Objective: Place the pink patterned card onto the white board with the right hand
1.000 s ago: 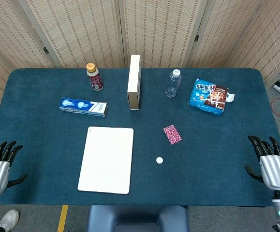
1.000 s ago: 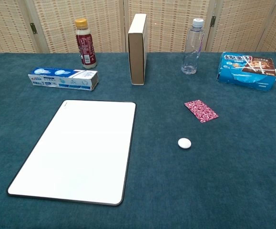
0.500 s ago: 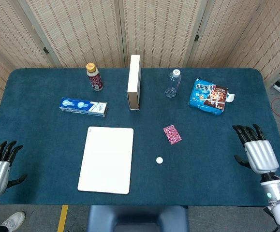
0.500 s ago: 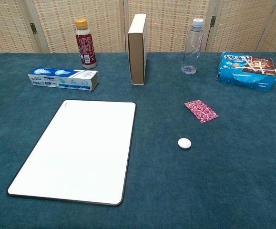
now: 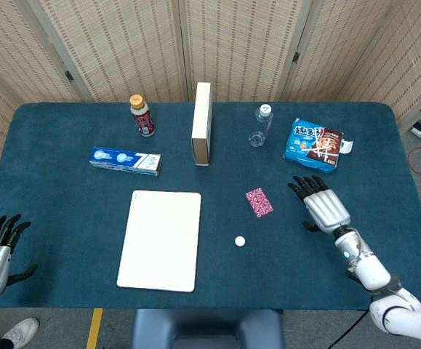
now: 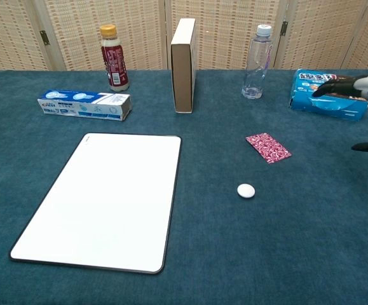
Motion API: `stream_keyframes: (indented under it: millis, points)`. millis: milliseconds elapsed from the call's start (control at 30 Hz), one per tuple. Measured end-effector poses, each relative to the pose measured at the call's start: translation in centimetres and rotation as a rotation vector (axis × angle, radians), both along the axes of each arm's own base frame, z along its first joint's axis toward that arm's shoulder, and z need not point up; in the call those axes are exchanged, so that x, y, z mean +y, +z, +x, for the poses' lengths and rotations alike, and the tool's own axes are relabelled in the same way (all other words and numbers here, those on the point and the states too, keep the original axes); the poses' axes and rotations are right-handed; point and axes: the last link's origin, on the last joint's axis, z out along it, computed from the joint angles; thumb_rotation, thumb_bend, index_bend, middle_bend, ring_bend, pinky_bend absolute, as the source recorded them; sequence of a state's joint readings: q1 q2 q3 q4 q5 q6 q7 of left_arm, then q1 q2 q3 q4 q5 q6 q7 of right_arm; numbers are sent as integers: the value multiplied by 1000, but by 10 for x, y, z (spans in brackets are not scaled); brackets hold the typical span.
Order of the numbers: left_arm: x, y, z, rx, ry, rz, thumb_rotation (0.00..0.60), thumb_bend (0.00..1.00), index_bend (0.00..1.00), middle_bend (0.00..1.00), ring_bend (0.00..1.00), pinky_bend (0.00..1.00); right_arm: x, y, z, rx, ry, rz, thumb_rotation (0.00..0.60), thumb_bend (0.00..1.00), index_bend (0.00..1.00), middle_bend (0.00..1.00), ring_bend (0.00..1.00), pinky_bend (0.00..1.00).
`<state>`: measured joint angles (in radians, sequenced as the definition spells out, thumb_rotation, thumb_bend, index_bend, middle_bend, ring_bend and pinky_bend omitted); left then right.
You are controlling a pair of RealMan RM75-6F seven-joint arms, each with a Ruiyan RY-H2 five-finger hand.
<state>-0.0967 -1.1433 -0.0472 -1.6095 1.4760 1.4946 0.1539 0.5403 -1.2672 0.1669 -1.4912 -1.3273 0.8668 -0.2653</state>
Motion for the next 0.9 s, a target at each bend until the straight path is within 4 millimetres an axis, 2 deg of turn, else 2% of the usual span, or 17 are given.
stream_keyframes:
  millis: [167, 367, 900]
  points:
    - [-1, 0, -1, -2, 7, 0, 600, 185, 212, 122, 63, 0, -22, -28, 15, 31, 19, 56, 600, 266, 130, 43, 15, 0]
    - [-1, -1, -2, -3, 8, -4, 600, 184, 213, 122, 64, 0, -38, -52, 29, 44, 5, 101, 600, 265, 139, 43, 22, 0]
    - [-3, -2, -9, 0, 27, -11, 600, 184, 213, 122, 64, 0, -57, -80, 39, 116, -42, 158, 600, 266, 139, 43, 27, 0]
